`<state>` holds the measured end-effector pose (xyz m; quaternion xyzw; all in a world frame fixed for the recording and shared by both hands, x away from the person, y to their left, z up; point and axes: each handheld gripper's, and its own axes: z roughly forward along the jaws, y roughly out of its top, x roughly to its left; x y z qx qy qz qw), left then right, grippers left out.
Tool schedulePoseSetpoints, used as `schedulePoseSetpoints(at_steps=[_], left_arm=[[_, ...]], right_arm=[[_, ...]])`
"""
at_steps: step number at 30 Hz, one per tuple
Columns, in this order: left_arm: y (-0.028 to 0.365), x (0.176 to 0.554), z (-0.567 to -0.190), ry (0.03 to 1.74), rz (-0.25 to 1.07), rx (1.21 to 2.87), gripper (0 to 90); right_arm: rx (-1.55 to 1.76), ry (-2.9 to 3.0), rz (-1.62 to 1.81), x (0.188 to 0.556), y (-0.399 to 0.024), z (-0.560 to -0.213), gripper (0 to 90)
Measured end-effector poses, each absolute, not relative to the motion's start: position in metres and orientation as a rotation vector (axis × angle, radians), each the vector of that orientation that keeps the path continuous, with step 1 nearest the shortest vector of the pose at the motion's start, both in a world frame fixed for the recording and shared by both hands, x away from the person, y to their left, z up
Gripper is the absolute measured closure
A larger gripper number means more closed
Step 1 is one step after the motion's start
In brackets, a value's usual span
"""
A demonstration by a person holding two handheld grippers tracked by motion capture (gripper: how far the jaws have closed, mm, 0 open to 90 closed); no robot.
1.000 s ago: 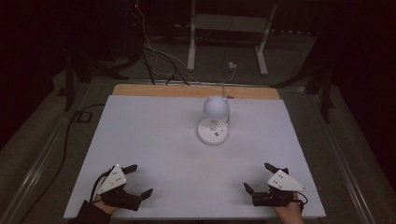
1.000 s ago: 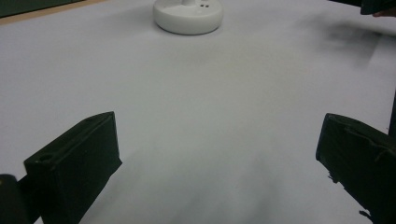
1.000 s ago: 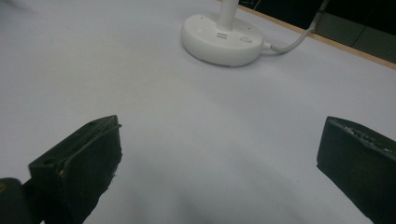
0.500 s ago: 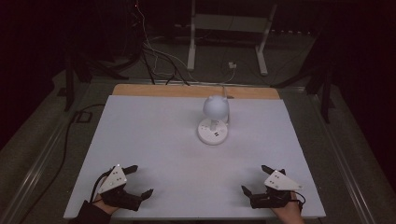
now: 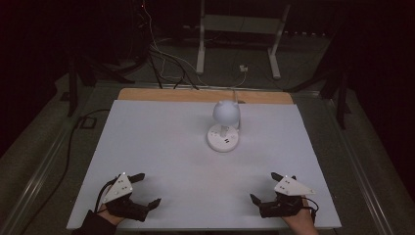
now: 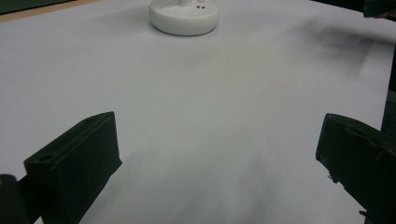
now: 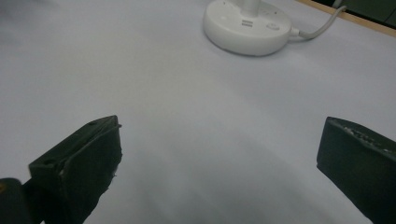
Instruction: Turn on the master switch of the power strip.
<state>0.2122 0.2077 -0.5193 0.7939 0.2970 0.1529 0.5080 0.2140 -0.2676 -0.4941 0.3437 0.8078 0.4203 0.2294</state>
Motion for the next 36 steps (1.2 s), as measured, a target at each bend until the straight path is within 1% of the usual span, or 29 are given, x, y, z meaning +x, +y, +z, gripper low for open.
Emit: schedulePoseSetpoints(at_steps=[12, 36], left_arm=[[0.208, 0.211, -0.518, 0.713, 0.362, 1.905, 0.1], [0.208, 0.211, -0.517, 0.714, 0.361, 1.899, 0.1]], right_arm=[[0.945, 2.192, 1.202, 0.228, -0.267, -0.472, 0.0], [0.929, 2.162, 1.236, 0.264, -0.253, -0.456, 1.0]])
